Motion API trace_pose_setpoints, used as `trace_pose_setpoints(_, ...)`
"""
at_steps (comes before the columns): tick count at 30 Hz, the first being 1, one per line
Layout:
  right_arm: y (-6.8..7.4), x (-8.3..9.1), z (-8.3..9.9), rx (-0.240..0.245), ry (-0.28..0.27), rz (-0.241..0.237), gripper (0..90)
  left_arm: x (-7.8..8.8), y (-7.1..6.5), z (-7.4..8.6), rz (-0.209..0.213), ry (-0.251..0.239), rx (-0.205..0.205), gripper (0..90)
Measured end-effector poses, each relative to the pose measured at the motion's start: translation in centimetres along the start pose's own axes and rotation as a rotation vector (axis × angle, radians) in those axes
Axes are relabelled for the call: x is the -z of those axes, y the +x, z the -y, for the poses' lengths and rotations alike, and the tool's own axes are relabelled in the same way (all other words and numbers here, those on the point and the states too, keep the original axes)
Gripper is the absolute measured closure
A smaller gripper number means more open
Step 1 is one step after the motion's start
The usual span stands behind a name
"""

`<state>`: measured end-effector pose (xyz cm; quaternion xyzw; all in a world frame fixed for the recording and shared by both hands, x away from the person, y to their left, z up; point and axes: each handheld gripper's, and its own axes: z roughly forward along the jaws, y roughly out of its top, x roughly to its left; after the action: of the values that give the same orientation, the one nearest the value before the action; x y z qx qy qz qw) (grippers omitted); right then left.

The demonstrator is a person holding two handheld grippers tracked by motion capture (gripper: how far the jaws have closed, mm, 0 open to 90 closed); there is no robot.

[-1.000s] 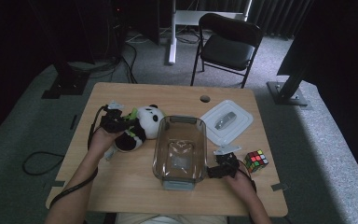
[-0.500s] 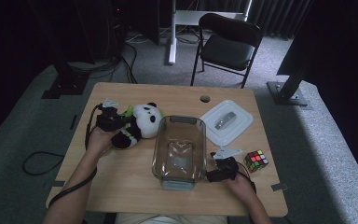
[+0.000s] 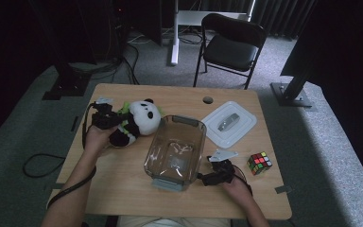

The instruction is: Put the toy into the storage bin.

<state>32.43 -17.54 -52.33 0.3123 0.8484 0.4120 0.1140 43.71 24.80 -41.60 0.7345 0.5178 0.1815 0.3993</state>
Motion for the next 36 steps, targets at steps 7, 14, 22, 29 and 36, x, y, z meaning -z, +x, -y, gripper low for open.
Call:
trace_pose_setpoints(7, 1.6, -2.0, -1.3, -0.013, 0.016, -0.022, 12.3, 1.0, 0.2, -1.0, -0.016, -0.012, 0.003, 71.4)
trace_pose_setpoints(14, 3.0, -3.7, -2.8, -0.099, -0.004, 0.025, 11.7, 1.6, 0.7, -1.9, -0.038, -0.031, 0.032, 71.4)
trace_pose_setpoints(22, 5.0, -6.1, -4.7, -0.11, -0.002, 0.047, 11.7, 3.7, 1.1, -4.7, -0.059, -0.096, 0.044, 71.3)
trace_pose_setpoints(29, 5.2, -7.7, -6.3, -0.176, -0.006, 0.042, 11.7, 6.1, 0.2, -7.2, -0.058, -0.139, 0.021, 71.4)
trace_pose_setpoints(36, 5.9, -9.8, -8.2, -0.209, -0.033, 0.061, 11.7, 7.5, -1.6, -8.7, -0.03, -0.157, -0.015, 71.3)
